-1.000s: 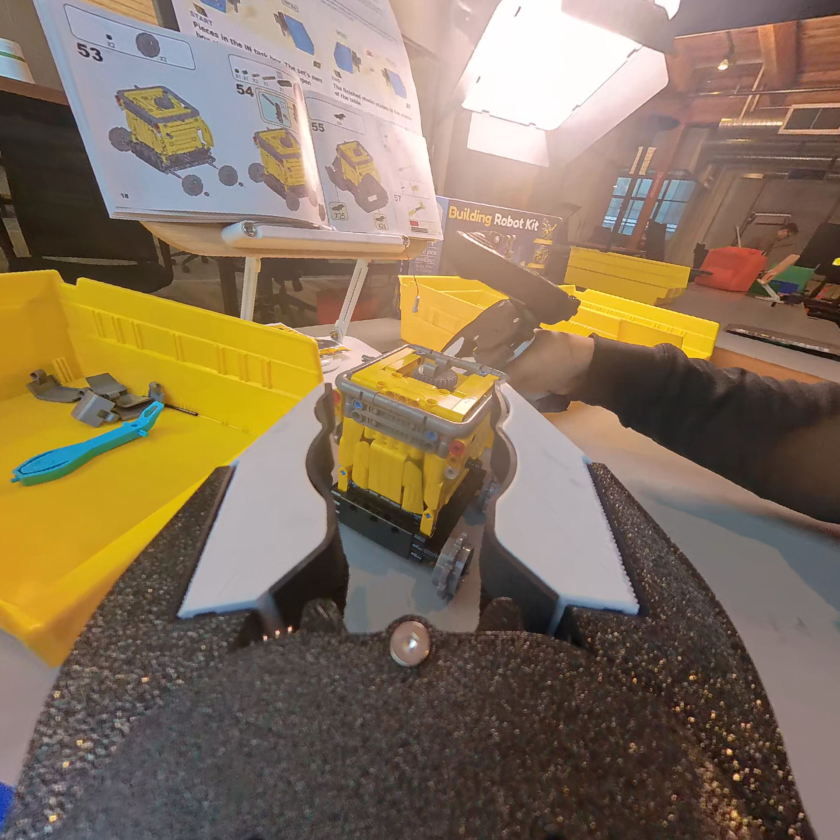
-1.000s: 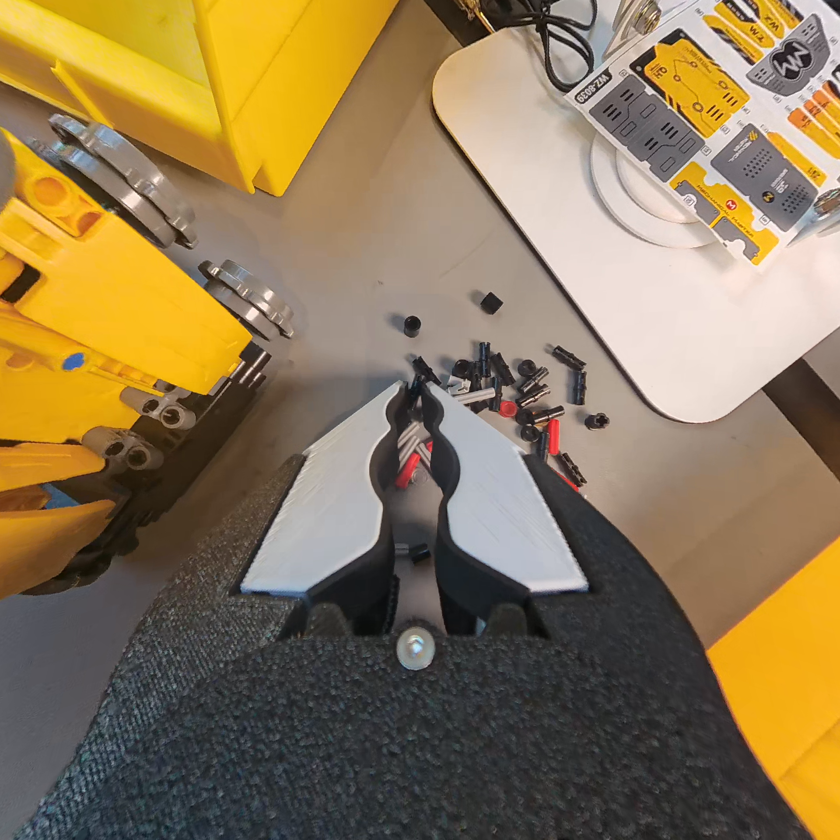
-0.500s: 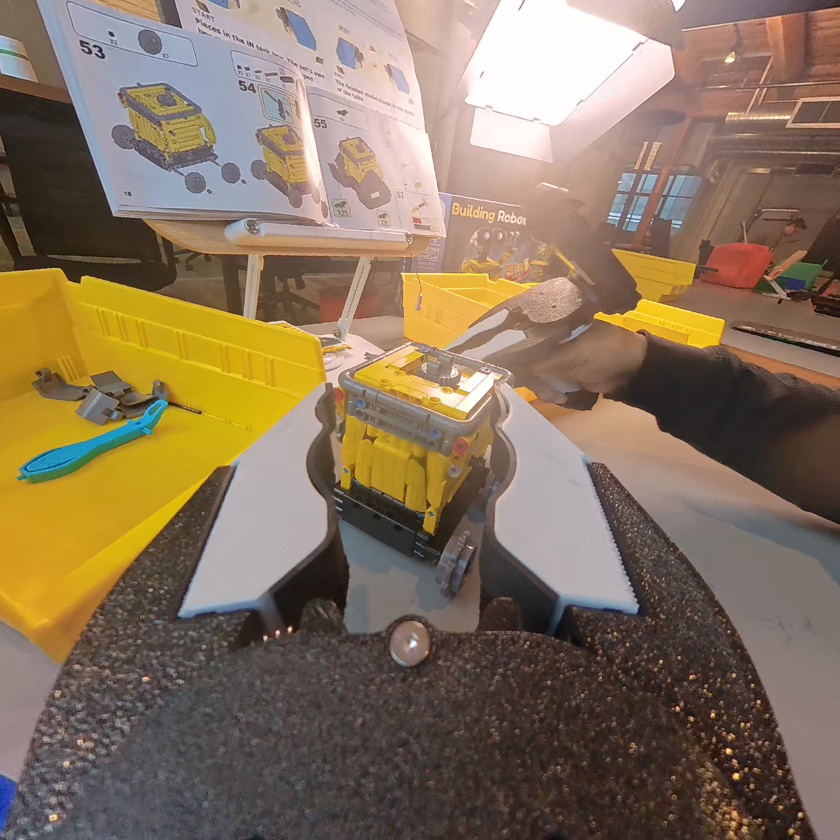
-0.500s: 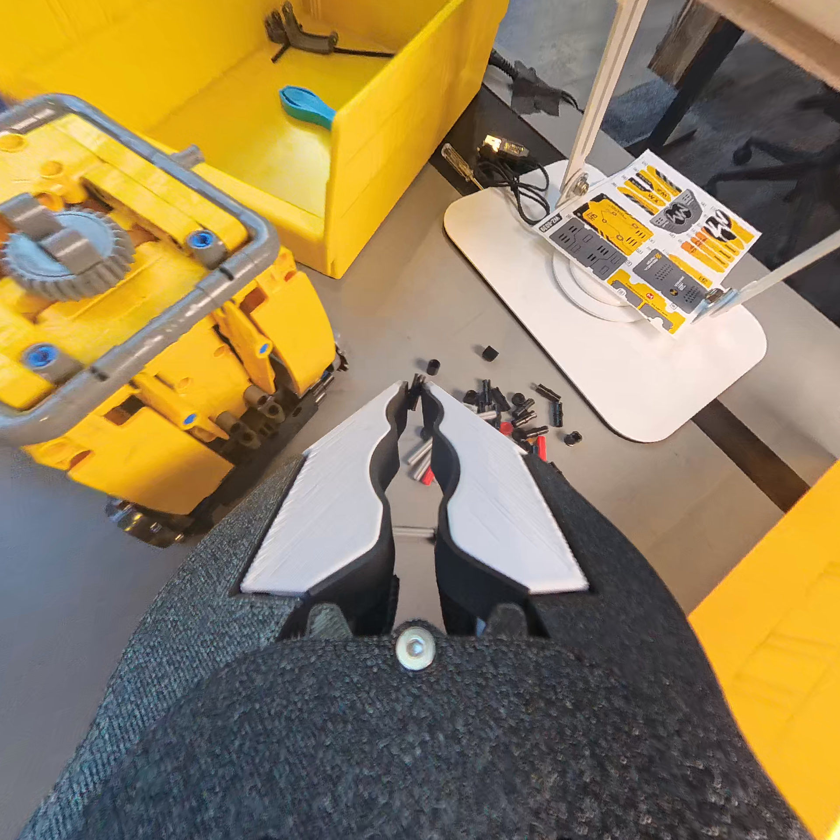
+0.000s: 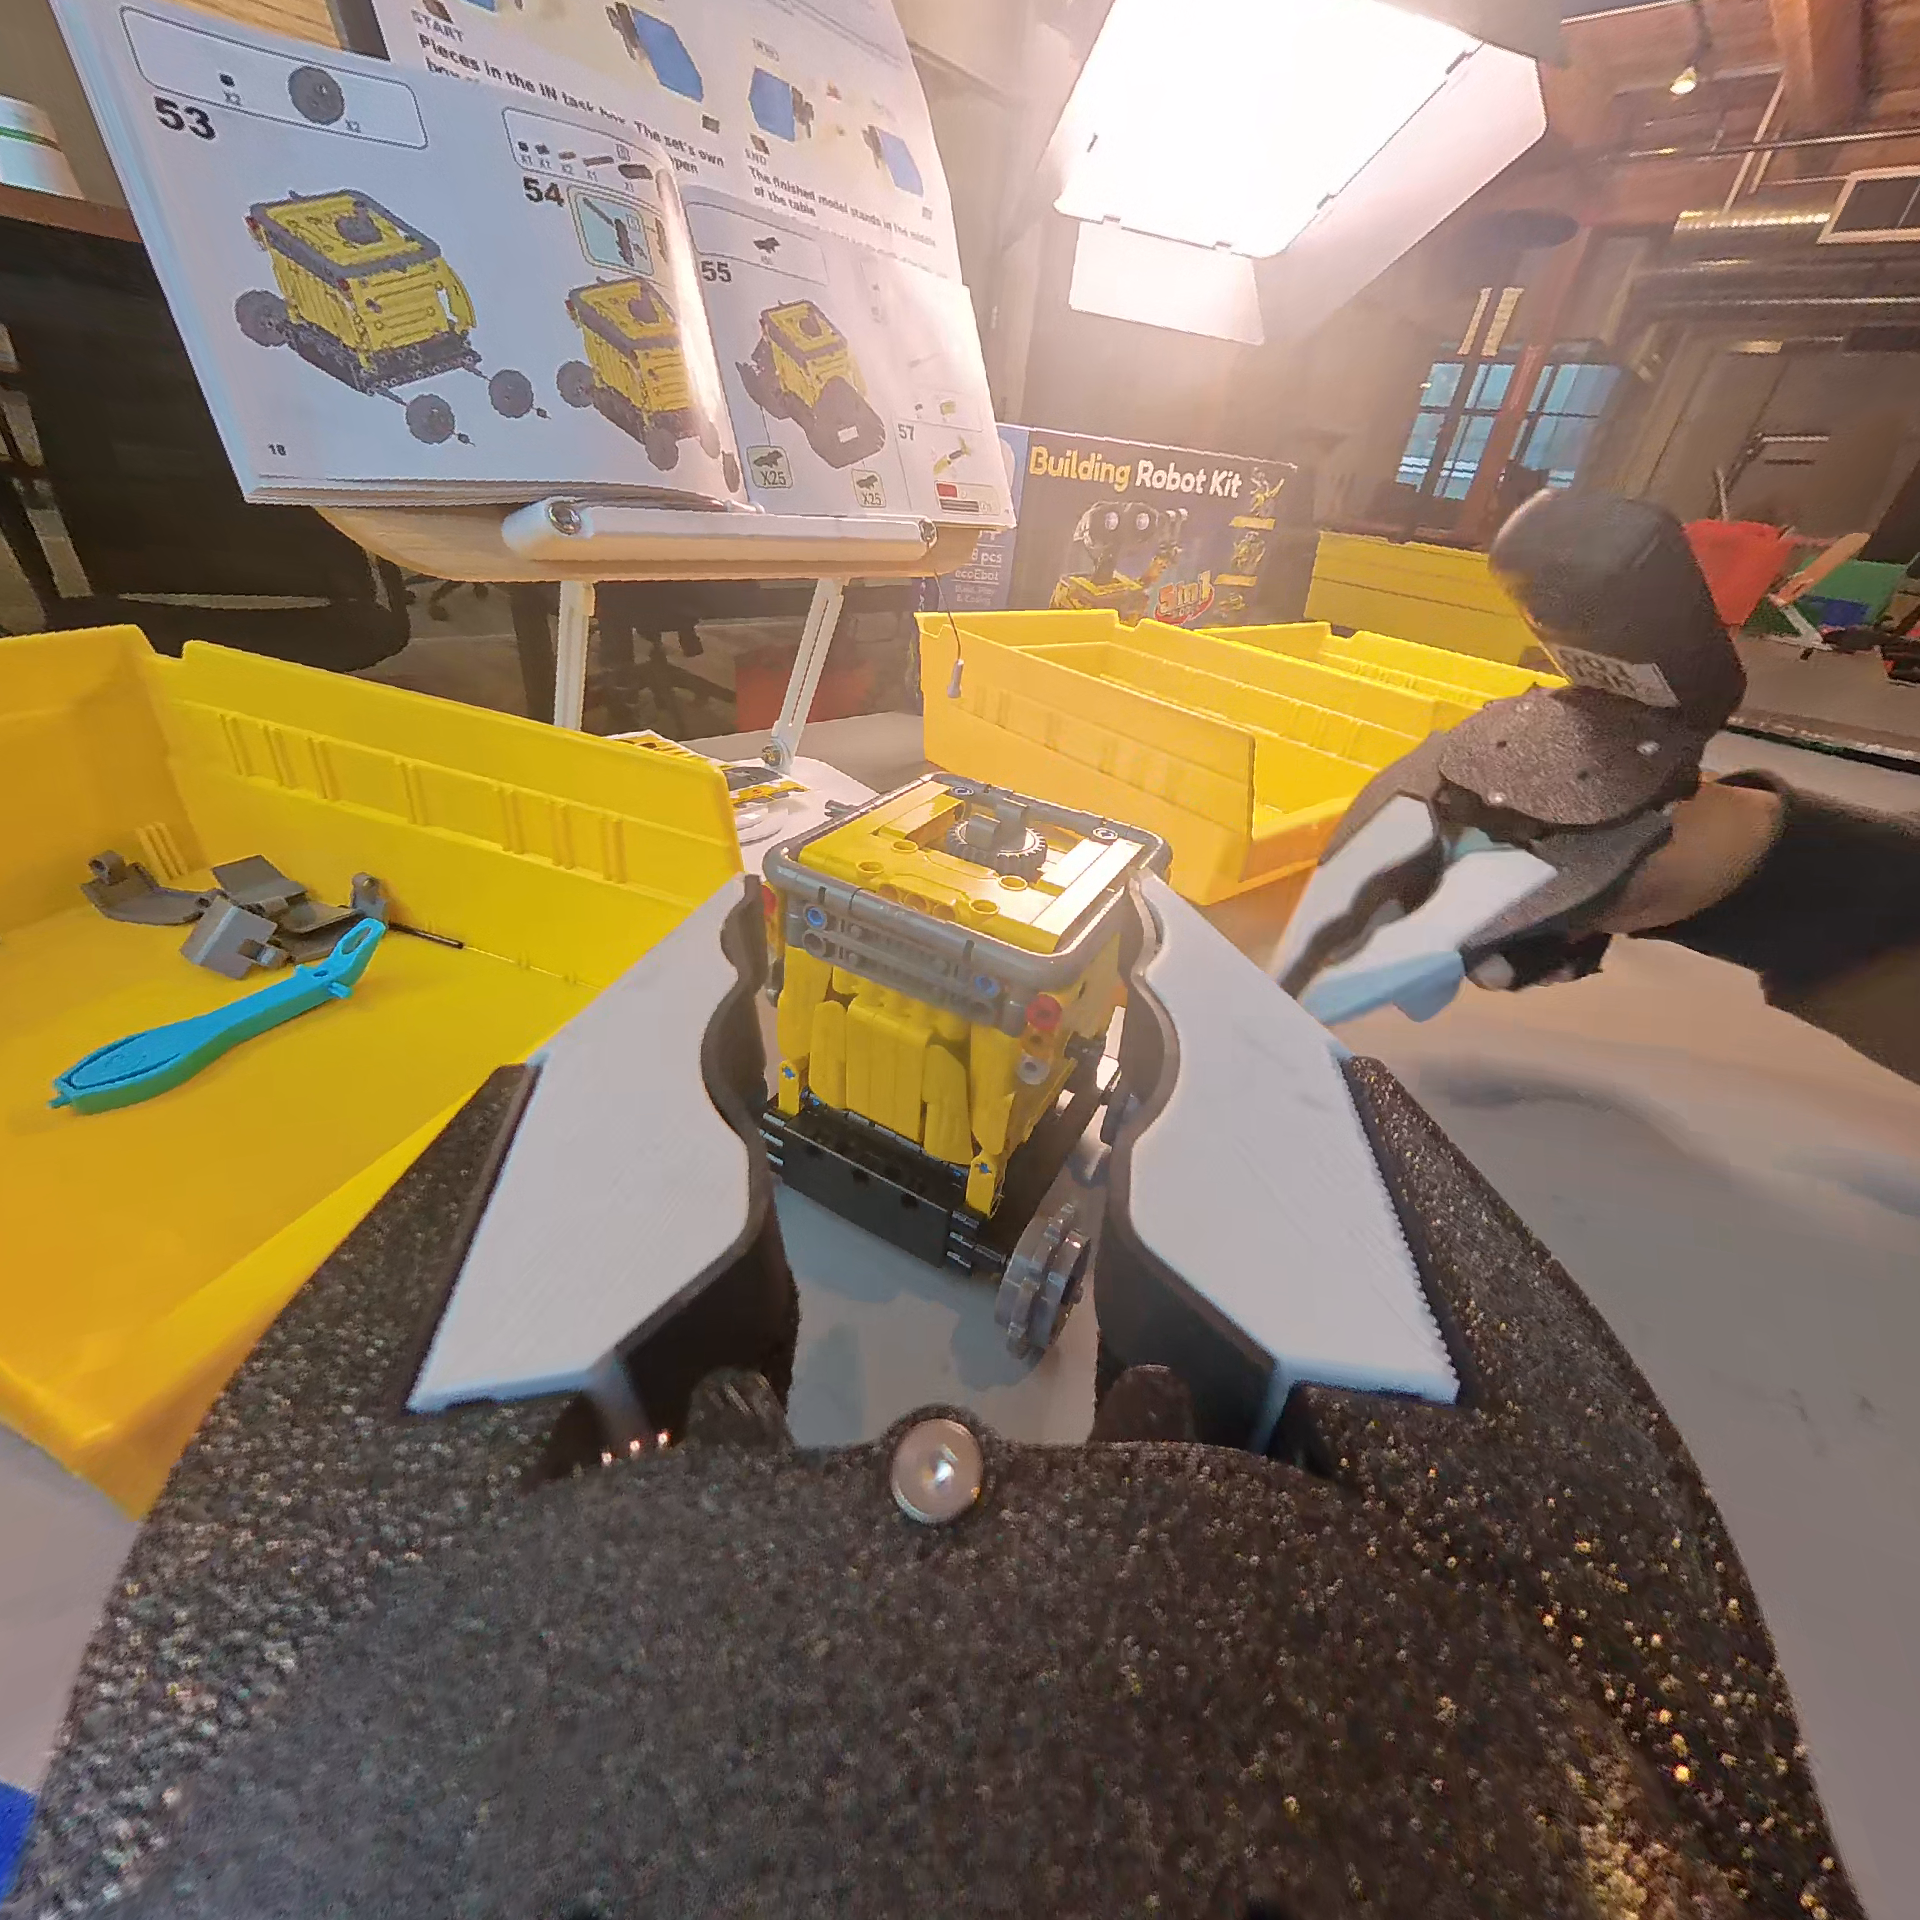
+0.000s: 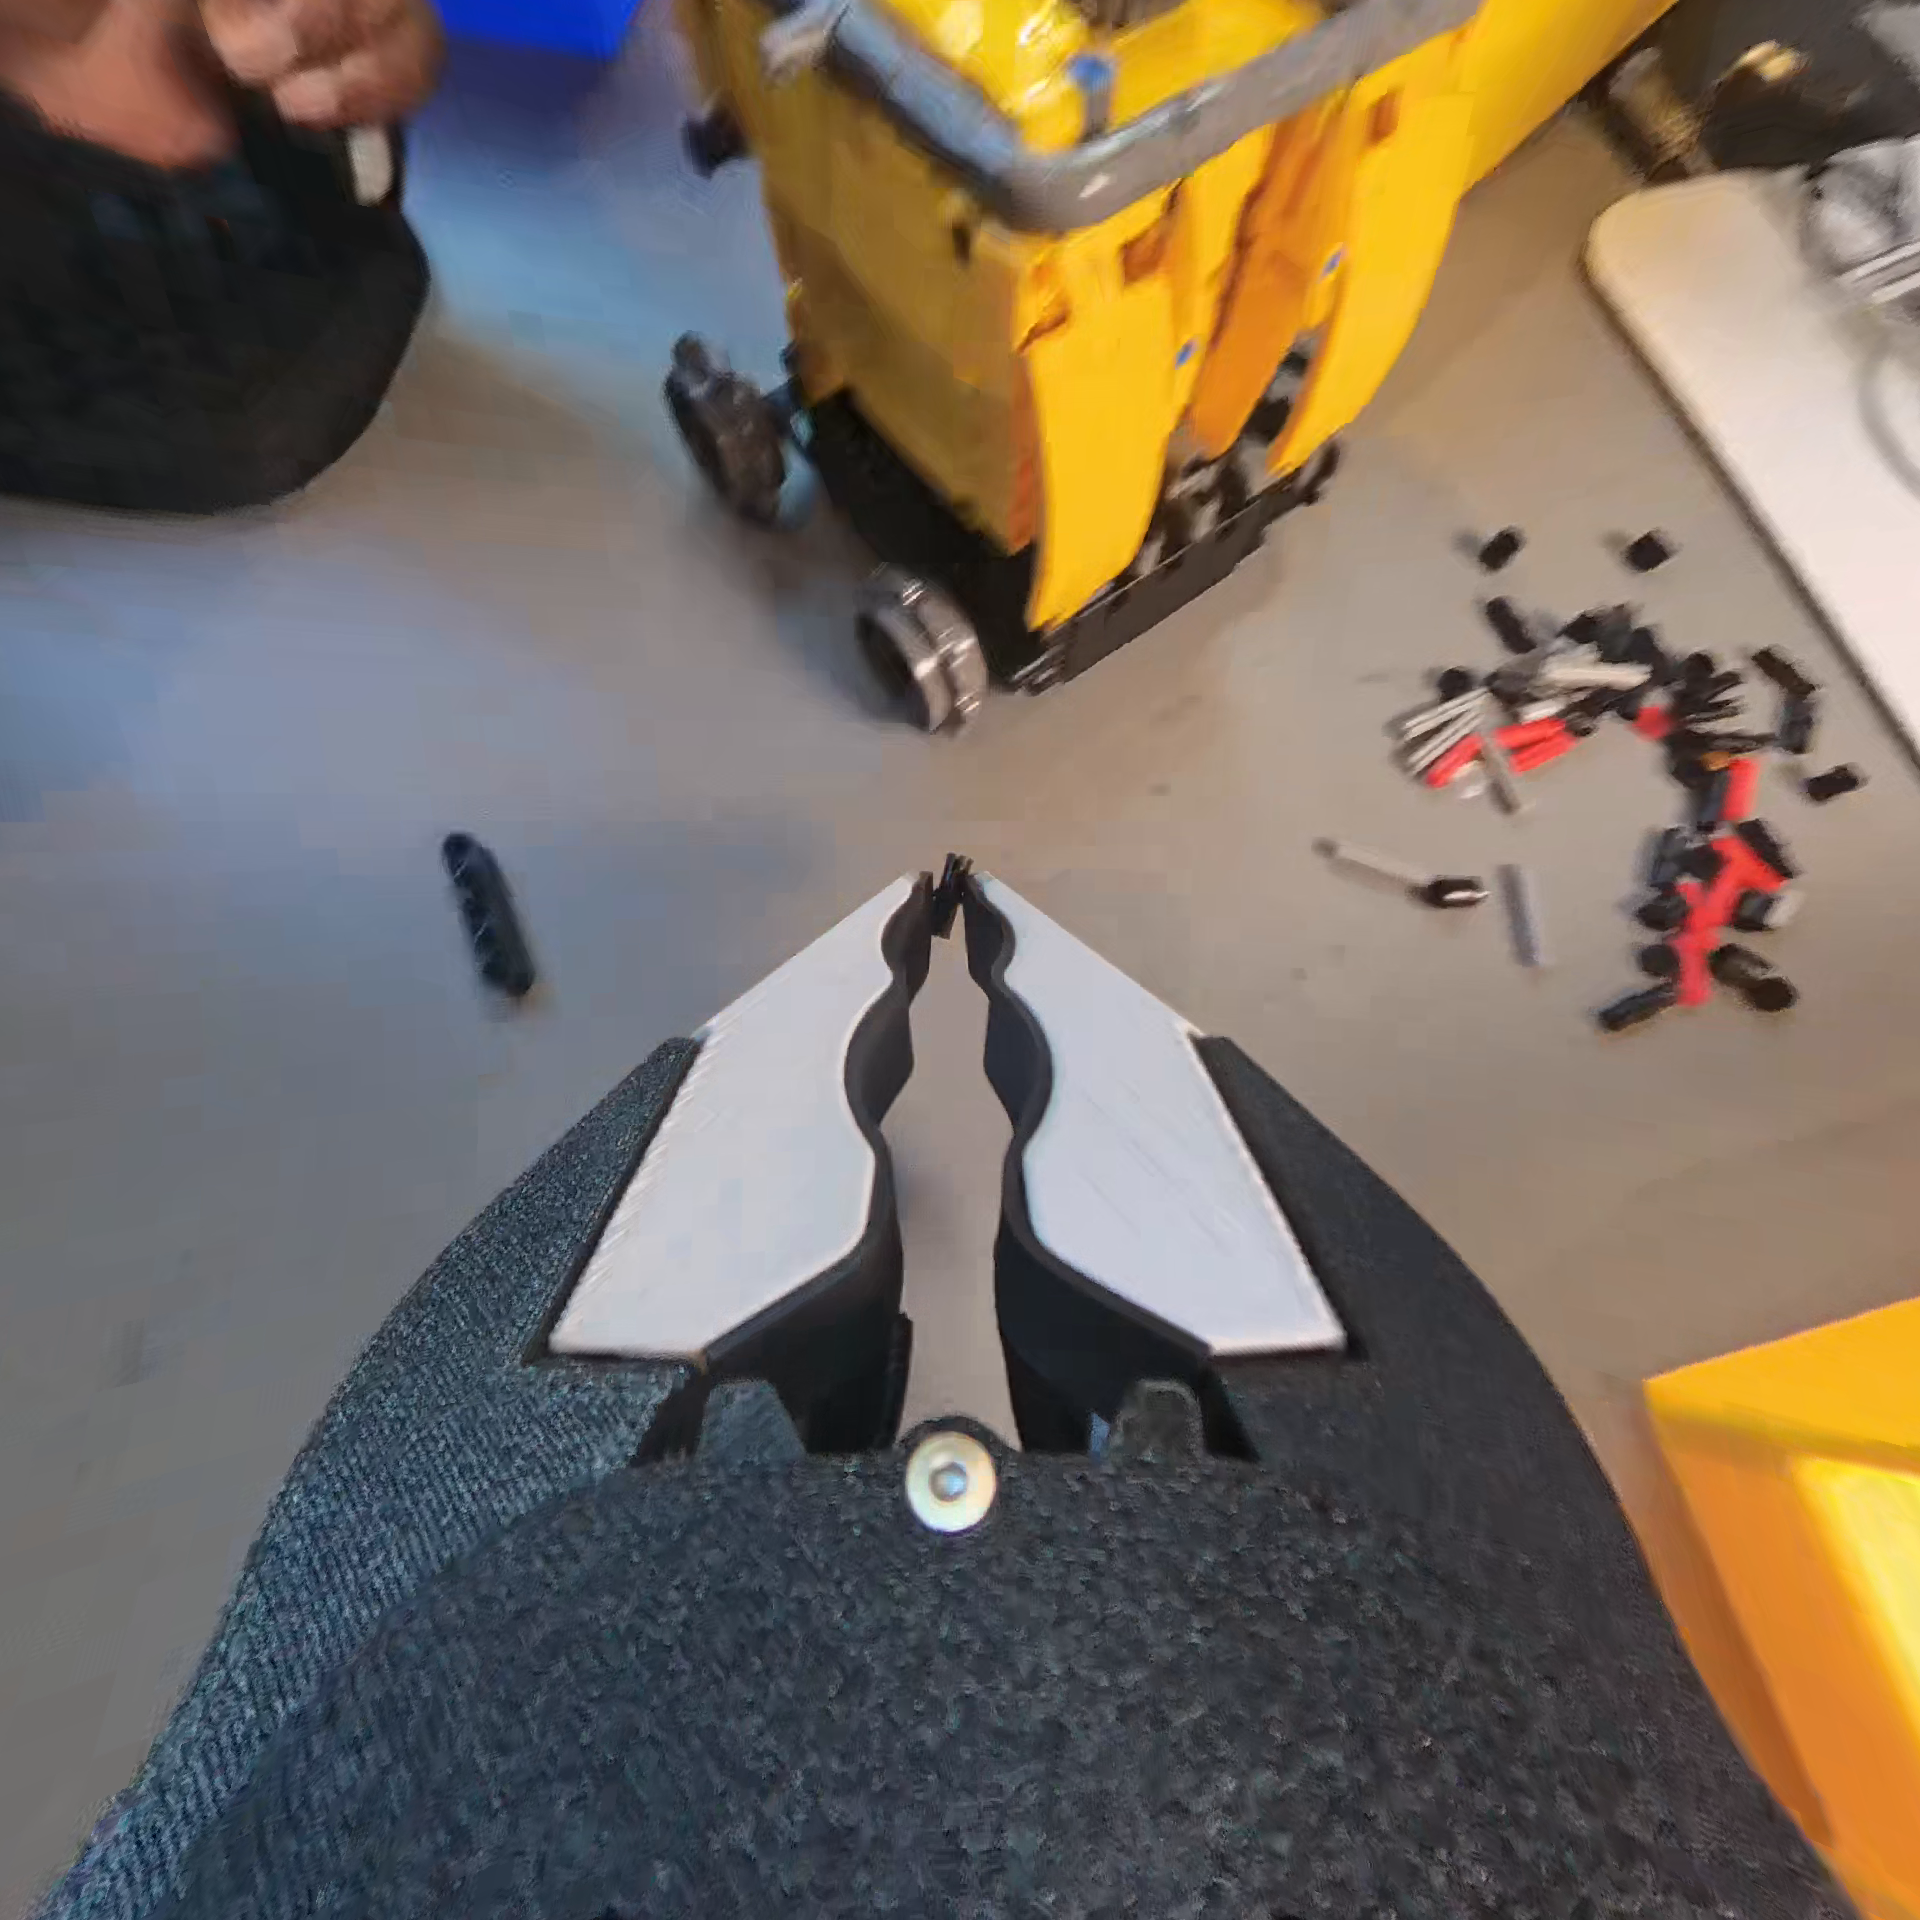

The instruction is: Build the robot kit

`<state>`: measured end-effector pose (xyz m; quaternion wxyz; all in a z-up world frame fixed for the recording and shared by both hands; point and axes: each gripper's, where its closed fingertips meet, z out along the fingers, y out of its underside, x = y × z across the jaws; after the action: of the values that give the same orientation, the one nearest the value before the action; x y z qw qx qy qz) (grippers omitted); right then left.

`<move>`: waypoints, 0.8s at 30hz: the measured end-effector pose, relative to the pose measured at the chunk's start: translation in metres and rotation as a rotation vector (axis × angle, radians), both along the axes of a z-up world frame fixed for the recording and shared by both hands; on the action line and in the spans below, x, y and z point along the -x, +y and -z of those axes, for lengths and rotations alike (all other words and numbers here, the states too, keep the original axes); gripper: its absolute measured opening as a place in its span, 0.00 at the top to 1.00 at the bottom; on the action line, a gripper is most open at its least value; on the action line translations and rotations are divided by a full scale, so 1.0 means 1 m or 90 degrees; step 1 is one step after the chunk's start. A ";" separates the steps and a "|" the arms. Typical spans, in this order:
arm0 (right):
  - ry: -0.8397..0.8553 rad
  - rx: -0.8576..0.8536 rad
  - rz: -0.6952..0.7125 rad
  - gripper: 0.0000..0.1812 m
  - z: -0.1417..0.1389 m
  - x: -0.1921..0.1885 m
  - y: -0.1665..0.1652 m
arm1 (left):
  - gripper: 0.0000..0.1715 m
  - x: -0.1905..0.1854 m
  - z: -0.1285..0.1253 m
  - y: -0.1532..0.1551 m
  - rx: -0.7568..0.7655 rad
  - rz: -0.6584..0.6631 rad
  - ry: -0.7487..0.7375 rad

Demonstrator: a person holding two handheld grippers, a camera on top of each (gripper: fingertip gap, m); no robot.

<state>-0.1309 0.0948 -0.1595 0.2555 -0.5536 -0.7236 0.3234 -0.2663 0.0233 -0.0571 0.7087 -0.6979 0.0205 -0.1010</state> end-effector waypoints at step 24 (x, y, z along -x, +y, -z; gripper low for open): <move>0.002 -0.076 0.165 0.93 -0.002 0.108 0.113 | 0.63 0.003 0.001 0.000 0.004 -0.005 -0.005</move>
<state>-0.2391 0.2077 -0.1580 0.3289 -0.6258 -0.6636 0.2448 -0.2697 0.0229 -0.0584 0.7068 -0.7000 0.0149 -0.1009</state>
